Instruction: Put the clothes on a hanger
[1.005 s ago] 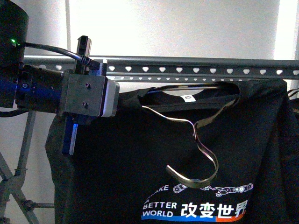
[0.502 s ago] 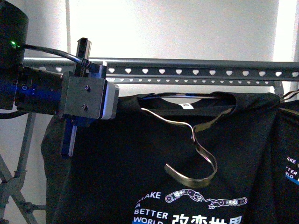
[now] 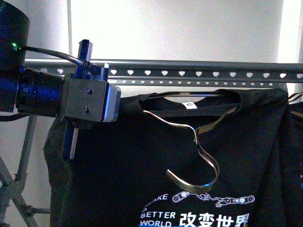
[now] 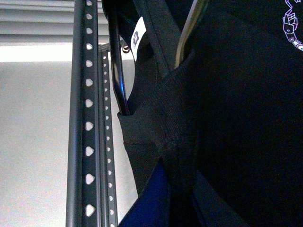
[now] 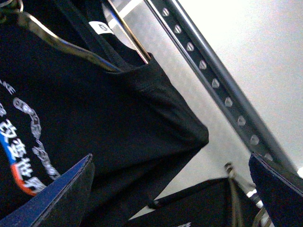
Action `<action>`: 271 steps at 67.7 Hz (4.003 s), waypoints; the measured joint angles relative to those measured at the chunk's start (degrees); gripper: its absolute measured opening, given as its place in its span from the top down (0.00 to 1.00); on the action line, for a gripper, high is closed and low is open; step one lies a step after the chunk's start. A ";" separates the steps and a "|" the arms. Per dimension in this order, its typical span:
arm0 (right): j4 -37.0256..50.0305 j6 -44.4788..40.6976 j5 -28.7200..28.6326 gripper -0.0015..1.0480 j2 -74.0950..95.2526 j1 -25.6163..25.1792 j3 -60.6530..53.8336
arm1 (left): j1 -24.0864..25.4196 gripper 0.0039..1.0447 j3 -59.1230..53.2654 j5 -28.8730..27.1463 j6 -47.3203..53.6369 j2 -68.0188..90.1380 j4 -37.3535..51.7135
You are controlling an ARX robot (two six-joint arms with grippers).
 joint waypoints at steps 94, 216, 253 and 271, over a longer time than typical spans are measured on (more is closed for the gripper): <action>-0.07 -33.46 18.75 0.28 32.20 13.51 29.18 | 0.04 0.96 0.07 -0.24 0.68 0.00 0.00; -50.05 7.08 -5.73 0.91 21.31 -0.44 24.11 | 1.18 0.06 -0.17 -21.59 -65.59 1.66 28.35; -47.82 48.59 -4.98 0.91 15.78 -8.63 24.81 | 5.64 0.06 7.48 -36.11 -119.08 5.31 17.49; -43.76 63.93 2.69 0.91 18.49 -4.52 32.65 | 4.55 0.41 -10.84 -45.09 -104.72 -7.72 13.05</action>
